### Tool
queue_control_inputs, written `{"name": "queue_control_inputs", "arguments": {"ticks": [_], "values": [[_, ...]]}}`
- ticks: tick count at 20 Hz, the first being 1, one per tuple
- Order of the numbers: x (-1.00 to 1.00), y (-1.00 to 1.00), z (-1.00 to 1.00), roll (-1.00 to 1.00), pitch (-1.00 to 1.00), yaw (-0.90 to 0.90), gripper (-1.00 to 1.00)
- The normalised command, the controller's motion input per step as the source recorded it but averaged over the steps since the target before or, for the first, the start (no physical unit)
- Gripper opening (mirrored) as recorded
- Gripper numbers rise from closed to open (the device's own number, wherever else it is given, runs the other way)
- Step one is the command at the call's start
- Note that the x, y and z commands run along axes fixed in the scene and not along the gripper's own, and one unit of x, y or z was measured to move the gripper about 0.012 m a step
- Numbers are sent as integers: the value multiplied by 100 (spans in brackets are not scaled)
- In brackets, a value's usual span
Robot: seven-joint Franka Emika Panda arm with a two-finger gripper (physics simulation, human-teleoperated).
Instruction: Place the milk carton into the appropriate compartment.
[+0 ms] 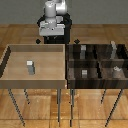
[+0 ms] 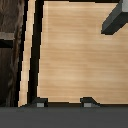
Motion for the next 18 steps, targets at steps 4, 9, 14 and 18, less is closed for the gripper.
{"name": "queue_control_inputs", "arguments": {"ticks": [4,9,14,18], "values": [[0,0,0,0,0,0,100],[0,-60,0,0,0,0,100],[0,-100,0,0,0,0,100],[75,-25,0,0,0,0,100]]}}
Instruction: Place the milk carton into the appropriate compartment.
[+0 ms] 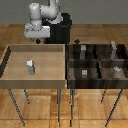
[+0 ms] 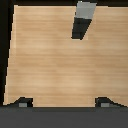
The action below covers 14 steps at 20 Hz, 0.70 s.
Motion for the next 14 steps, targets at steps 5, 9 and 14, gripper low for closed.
{"name": "queue_control_inputs", "arguments": {"ticks": [5,9,14], "values": [[100,0,0,0,0,0,100],[100,0,0,0,0,0,100],[65,-27,0,0,0,0,100]]}}
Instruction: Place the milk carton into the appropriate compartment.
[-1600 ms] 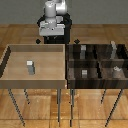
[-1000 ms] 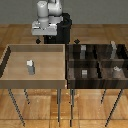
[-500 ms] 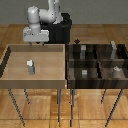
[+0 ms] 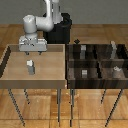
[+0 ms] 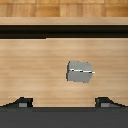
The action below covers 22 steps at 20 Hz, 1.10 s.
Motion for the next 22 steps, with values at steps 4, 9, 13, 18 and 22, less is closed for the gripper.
{"name": "queue_control_inputs", "arguments": {"ticks": [4,9,13,18,22], "values": [[75,0,0,0,0,0,100],[40,0,0,0,0,0,100],[-50,0,0,0,0,0,100],[-40,-20,0,0,0,0,100],[0,25,0,0,0,0,100]]}}
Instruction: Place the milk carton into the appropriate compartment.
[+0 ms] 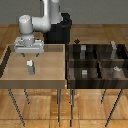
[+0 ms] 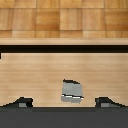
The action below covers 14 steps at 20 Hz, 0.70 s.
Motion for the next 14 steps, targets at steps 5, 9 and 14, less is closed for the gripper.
{"name": "queue_control_inputs", "arguments": {"ticks": [5,9,14], "values": [[0,-20,-40,0,0,0,100],[0,0,-75,0,0,0,100],[0,0,-20,0,0,0,-100]]}}
